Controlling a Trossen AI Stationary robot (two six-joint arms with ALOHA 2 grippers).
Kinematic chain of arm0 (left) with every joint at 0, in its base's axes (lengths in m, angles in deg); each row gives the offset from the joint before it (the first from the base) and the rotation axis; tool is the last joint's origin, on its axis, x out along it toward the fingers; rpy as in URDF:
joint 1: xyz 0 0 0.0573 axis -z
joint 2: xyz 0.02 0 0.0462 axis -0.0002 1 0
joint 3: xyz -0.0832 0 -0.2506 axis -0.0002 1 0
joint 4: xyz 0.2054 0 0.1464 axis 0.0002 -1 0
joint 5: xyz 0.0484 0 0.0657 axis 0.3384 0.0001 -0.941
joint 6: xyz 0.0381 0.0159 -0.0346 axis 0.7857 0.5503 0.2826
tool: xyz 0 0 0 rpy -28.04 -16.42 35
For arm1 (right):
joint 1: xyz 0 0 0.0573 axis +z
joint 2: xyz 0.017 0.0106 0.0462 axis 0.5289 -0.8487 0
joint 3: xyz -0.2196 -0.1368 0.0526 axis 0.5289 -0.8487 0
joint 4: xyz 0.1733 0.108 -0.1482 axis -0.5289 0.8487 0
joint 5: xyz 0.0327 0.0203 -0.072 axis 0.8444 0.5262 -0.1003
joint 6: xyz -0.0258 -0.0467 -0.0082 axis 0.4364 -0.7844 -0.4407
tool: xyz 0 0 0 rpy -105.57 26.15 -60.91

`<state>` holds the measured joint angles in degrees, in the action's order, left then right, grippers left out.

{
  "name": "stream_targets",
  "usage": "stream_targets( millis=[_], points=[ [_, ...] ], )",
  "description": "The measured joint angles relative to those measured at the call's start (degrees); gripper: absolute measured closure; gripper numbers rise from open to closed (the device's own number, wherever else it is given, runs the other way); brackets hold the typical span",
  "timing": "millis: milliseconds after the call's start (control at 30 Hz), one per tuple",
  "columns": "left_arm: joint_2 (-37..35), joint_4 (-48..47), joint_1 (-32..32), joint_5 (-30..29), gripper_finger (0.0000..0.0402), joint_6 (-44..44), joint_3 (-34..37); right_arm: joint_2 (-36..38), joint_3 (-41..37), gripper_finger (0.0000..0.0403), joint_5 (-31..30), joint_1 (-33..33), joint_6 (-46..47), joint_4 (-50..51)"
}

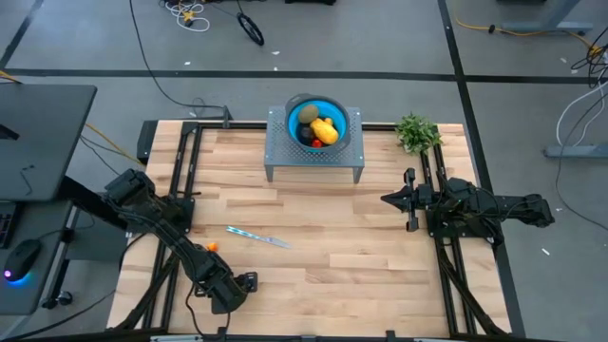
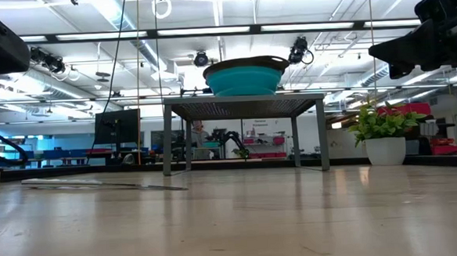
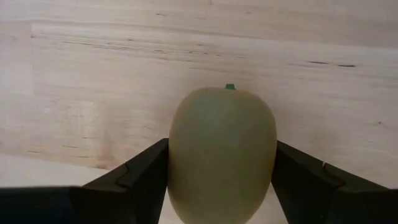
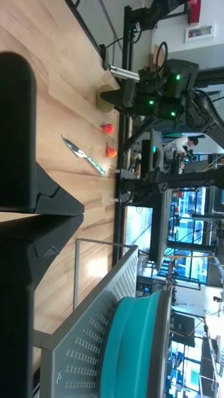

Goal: Pick & Place Fruit
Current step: Put the kiwi into the blue bin

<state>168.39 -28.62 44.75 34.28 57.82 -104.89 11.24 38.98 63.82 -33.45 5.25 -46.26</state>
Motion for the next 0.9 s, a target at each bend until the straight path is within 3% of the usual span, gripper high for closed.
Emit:
stream_targets(
  millis=[433, 900],
  points=[
    [-8.0, -4.6, 0.3, 0.2, 0.0148, -1.4, 0.0, 0.0, 0.0, 0.0396, 0.0, 0.0, 0.0, 0.0],
    [-9.5, -7.0, -1.0, 0.0, 0.0148, -4.5, -2.0, 0.0, 0.0, 0.0396, 0.0, 0.0, 0.0, 0.0]
  ],
)
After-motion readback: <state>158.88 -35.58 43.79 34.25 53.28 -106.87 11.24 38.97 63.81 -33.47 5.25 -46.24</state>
